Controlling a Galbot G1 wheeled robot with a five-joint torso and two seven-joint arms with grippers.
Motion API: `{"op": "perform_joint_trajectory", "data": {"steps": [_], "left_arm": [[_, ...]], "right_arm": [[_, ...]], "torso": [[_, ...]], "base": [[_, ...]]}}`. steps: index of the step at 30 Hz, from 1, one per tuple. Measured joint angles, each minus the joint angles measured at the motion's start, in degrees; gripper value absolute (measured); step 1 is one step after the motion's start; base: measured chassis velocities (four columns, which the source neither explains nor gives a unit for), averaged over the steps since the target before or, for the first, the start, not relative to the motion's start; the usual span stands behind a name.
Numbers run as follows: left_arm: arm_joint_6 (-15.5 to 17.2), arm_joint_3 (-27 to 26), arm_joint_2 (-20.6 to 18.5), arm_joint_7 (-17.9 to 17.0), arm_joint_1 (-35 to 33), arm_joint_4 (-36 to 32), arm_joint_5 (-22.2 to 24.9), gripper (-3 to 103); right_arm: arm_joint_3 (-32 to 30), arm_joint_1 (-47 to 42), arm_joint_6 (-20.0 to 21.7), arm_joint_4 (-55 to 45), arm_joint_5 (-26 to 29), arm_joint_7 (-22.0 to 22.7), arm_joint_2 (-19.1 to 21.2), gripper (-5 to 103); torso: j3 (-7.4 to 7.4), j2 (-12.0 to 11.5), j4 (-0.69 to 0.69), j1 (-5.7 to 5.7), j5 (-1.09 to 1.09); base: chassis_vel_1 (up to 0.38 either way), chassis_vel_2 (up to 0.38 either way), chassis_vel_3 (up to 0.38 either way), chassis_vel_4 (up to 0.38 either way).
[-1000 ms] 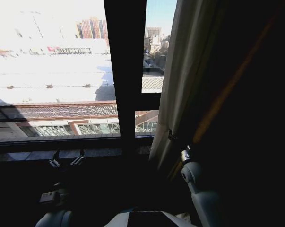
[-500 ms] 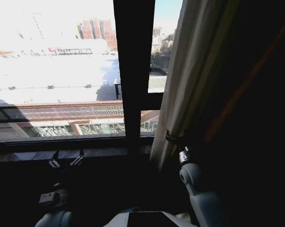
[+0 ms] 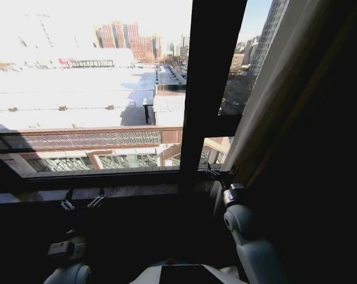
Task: Open the curtains by pulling them apart, changing their state from closed to fully open.
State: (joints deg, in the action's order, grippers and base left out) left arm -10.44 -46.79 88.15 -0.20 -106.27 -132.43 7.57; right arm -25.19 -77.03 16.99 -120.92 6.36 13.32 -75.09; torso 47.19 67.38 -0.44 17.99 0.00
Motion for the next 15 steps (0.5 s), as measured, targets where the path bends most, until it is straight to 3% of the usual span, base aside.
{"op": "perform_joint_trajectory", "data": {"steps": [15], "left_arm": [[-0.6,-0.2,0.3,0.0,-0.9,-0.6,-0.1,100]], "right_arm": [[0.3,-0.1,0.0,-0.7,0.0,0.0,-0.2,100]], "torso": [[0.00,0.0,0.00,0.00,0.02]], "base": [[0.351,0.361,-0.356,-0.355]]}}
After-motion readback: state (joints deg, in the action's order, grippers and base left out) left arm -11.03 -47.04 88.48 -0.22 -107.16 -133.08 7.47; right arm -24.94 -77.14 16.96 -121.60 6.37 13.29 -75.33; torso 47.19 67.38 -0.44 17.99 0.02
